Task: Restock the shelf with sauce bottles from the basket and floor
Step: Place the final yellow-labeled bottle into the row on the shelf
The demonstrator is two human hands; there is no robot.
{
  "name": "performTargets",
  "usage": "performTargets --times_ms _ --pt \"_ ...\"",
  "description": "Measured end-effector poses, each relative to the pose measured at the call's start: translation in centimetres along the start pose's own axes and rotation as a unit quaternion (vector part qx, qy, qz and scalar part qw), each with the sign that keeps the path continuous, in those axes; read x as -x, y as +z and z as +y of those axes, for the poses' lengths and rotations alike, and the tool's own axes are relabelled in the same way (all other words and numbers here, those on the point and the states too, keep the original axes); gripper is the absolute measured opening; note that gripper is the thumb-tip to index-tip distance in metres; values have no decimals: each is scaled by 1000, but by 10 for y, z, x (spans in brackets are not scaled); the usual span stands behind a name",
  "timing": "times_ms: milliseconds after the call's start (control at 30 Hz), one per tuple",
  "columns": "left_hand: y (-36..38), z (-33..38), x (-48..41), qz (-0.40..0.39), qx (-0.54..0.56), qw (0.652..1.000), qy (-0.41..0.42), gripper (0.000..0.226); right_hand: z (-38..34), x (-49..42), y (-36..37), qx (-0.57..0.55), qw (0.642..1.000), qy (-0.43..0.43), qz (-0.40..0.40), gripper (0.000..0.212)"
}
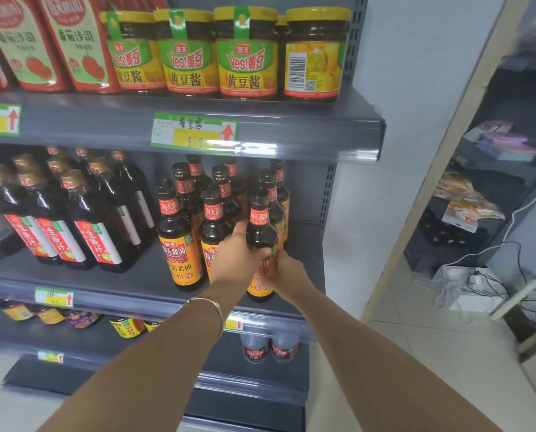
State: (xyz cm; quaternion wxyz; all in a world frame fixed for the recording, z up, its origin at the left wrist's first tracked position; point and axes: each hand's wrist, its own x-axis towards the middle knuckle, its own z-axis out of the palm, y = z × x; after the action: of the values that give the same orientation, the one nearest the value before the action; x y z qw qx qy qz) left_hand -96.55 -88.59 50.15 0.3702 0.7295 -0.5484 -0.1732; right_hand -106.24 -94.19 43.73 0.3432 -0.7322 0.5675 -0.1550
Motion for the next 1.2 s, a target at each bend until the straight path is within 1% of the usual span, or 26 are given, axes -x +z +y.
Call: performTargets --times_ms 67,100,133,233,267,300,400,467,533,633,800,933,1200 --pt "-1 0 1 -6 1 1000 0 54 4 1 -6 24 999 -16 -22 46" --pt "-2 1 1 -9 3 1000 -3 55 6 1 -11 33 999 -20 -14 38" --pt "-2 1 2 -12 4 1000 -8 57 7 3 -19 28 999 -16 12 31" --pt "-2 2 3 -14 10 1000 -19 67 5 -2 -39 -83 989 15 124 27" --pt "-1 2 2 -15 9 1000 -19 67 2 -6 -43 -120 982 5 145 28" --pt "-1 2 2 -14 8 1000 -17 66 -2 -11 -45 -152 977 -11 149 31" --pt "0 2 0 -7 0 1000 -17 61 -16 -27 -51 -212 968 -56 123 44" --pt "0 3 -2 -5 -8 1000 -15 59 -22 -36 -56 -228 966 -74 99 51" --pt "0 3 -3 -7 -17 1000 -13 59 -25 -46 -60 -222 968 -93 76 55" --pt "0 3 -4 -8 -16 1000 -16 58 -26 -54 -63 -186 975 -110 42 56" --pt "3 3 -4 -3 -12 1000 -20 55 -24 -55 -69 -149 978 -139 32 55" --pt "5 6 -4 7 -7 1000 -20 52 -23 -56 -73 -134 980 -145 19 53" --pt "9 4 -6 13 -2 1000 -16 54 -18 -60 -82 -163 977 -130 -40 56"
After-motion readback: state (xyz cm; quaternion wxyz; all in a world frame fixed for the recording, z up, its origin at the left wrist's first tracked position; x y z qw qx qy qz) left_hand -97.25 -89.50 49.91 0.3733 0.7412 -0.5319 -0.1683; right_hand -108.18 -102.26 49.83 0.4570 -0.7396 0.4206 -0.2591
